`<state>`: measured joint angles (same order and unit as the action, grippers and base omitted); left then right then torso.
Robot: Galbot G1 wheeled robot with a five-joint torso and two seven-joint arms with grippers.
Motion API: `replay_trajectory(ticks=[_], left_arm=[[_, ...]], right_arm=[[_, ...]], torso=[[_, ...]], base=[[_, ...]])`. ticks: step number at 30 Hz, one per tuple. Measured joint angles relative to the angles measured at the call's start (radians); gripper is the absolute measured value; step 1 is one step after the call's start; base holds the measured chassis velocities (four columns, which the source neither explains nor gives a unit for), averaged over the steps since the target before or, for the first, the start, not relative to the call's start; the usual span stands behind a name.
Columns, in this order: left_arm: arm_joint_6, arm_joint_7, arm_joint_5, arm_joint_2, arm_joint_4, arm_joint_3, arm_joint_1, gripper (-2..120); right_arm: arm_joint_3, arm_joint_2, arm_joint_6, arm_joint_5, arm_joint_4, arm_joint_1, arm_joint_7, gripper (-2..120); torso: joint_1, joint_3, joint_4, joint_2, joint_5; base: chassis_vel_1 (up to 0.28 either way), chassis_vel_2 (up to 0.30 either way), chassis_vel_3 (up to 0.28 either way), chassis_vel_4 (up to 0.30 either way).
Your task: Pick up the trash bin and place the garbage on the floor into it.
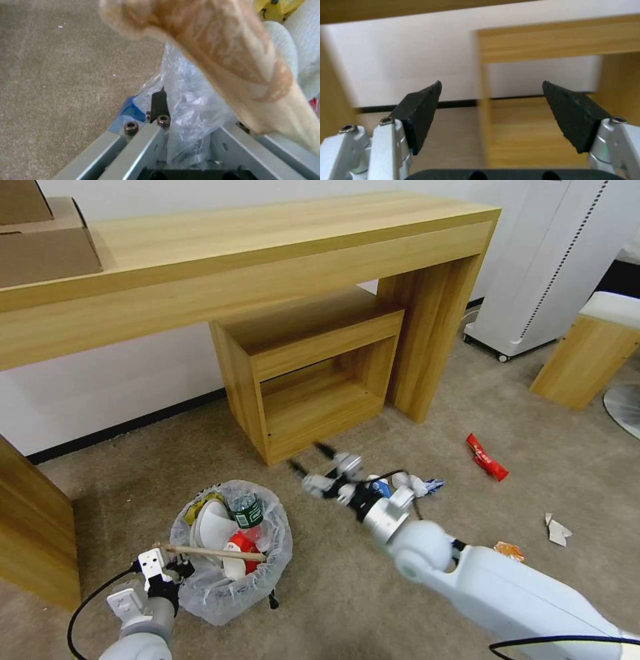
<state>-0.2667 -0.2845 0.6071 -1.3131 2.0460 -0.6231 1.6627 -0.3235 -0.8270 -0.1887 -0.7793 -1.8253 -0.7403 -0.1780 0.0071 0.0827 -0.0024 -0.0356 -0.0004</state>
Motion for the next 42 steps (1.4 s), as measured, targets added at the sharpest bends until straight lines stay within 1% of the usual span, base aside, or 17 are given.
replay_trajectory(ticks=[3, 4, 6, 7, 8, 10, 11, 12, 16, 17, 19, 21, 24, 27, 33, 38, 42], left_arm=[[-0.001, 0.001, 0.002, 0.007, 0.011, -0.001, 0.007, 1], [-0.001, 0.001, 0.002, 0.007, 0.011, -0.001, 0.007, 1], [-0.002, 0.001, 0.004, 0.007, 0.022, -0.008, 0.017, 1], [-0.002, 0.003, 0.004, 0.007, 0.032, -0.016, 0.026, 1], [-0.002, 0.003, 0.004, 0.007, 0.032, -0.016, 0.026, 1], [-0.003, 0.003, 0.004, 0.007, 0.044, -0.025, 0.036, 1], [-0.005, 0.003, 0.004, 0.009, 0.048, -0.025, 0.037, 1], [-0.005, 0.003, 0.004, 0.009, 0.048, -0.025, 0.037, 1], [-0.011, 0.003, 0.005, 0.015, 0.055, -0.023, 0.037, 1], [-0.011, 0.003, 0.005, 0.015, 0.055, -0.023, 0.037, 1], [-0.012, 0.002, 0.005, 0.018, 0.057, -0.022, 0.037, 1], [-0.013, 0.001, 0.005, 0.019, 0.058, -0.022, 0.037, 1], [-0.018, -0.004, 0.01, 0.029, 0.058, -0.022, 0.033, 1], [-0.019, -0.007, 0.012, 0.032, 0.059, -0.022, 0.033, 1], [-0.019, -0.009, 0.013, 0.039, 0.059, -0.021, 0.032, 1], [-0.019, -0.009, 0.015, 0.043, 0.057, -0.021, 0.031, 1], [-0.019, -0.009, 0.019, 0.048, 0.057, -0.02, 0.03, 1]], right_arm=[[0.115, 0.01, 0.047, 0.024, 0.001, -0.061, -0.097, 86], [0.115, 0.01, 0.047, 0.024, 0.001, -0.061, -0.097, 86], [0.172, 0.012, 0.074, 0.038, 0.001, -0.097, -0.142, 91], [0.211, 0.012, 0.095, 0.046, 0.0, -0.118, -0.169, 96], [0.211, 0.012, 0.095, 0.046, 0.0, -0.118, -0.169, 96], [0.273, 0.015, 0.11, 0.059, 0.0, -0.152, -0.194, 100], [0.31, 0.018, 0.114, 0.06, -0.001, -0.177, -0.202, 100], [0.31, 0.018, 0.114, 0.06, -0.001, -0.177, -0.202, 100], [0.426, 0.016, 0.115, 0.078, -0.002, -0.247, -0.216, 100], [0.426, 0.016, 0.115, 0.078, -0.002, -0.247, -0.216, 100], [0.468, 0.013, 0.115, 0.084, -0.002, -0.272, -0.219, 100], [0.476, 0.012, 0.115, 0.086, -0.002, -0.277, -0.22, 100], [0.531, 0.001, 0.119, 0.116, 0.003, -0.313, -0.232, 100], [0.545, -0.006, 0.134, 0.138, 0.004, -0.326, -0.256, 100], [0.558, -0.015, 0.165, 0.163, 0.003, -0.344, -0.306, 100], [0.562, -0.021, 0.164, 0.165, 0.001, -0.354, -0.316, 100], [0.567, -0.028, 0.145, 0.181, 0.004, -0.359, -0.317, 100]], torso=[[0.0, 0.0, -0.0001, 0.0, 0.0001], [0.0, 0.0, -0.0001, 0.0, 0.0001], [0.0, 0.0, 0.0, 0.0, -0.0001], [0.0, 0.0, -0.0001, 0.0, 0.0001], [0.0, 0.0, -0.0001, 0.0, 0.0001], [0.0, 0.0, 0.0005, 0.0, 0.0], [0.0, 0.0, 0.0002, 0.0, 0.0], [0.0, 0.0, 0.0002, 0.0, 0.0], [0.0, 0.0, -0.0002, 0.0, 0.0], [0.0, 0.0, -0.0002, 0.0, 0.0], [0.0, 0.0, 0.0, 0.0, -0.0001], [0.0, 0.0, 0.0, 0.0, -0.0001], [0.0, 0.0, 0.0, 0.0, -0.0001], [0.0, 0.0, 0.0001, 0.0, 0.0], [0.0, 0.0, 0.0001, 0.0, -0.0002], [0.0, 0.0, 0.0, 0.0, -0.0002], [0.0, 0.0, 0.0, 0.0, -0.0002]], base=[[0.0, 0.0, 0.0, 0.0], [0.0, 0.0, 0.0, 0.0], [0.0, 0.0, 0.0, 0.0], [0.0, 0.0, 0.0, 0.0], [0.0, 0.0, 0.0, 0.0], [0.0, 0.0, 0.0, 0.0], [0.0, 0.0, 0.0, 0.0], [0.0, 0.0, 0.0, 0.0], [0.0, 0.0, 0.0, 0.0], [0.0, 0.0, 0.0, 0.0], [0.0, 0.0, 0.0, 0.0], [0.0, 0.0, 0.0, 0.0], [0.0, 0.0, 0.0, 0.0], [0.0, 0.0, 0.0, 0.0], [-0.017, -0.014, -0.01, -0.009], [-0.051, -0.051, -0.047, -0.052], [-0.073, -0.062, -0.068, -0.085]])
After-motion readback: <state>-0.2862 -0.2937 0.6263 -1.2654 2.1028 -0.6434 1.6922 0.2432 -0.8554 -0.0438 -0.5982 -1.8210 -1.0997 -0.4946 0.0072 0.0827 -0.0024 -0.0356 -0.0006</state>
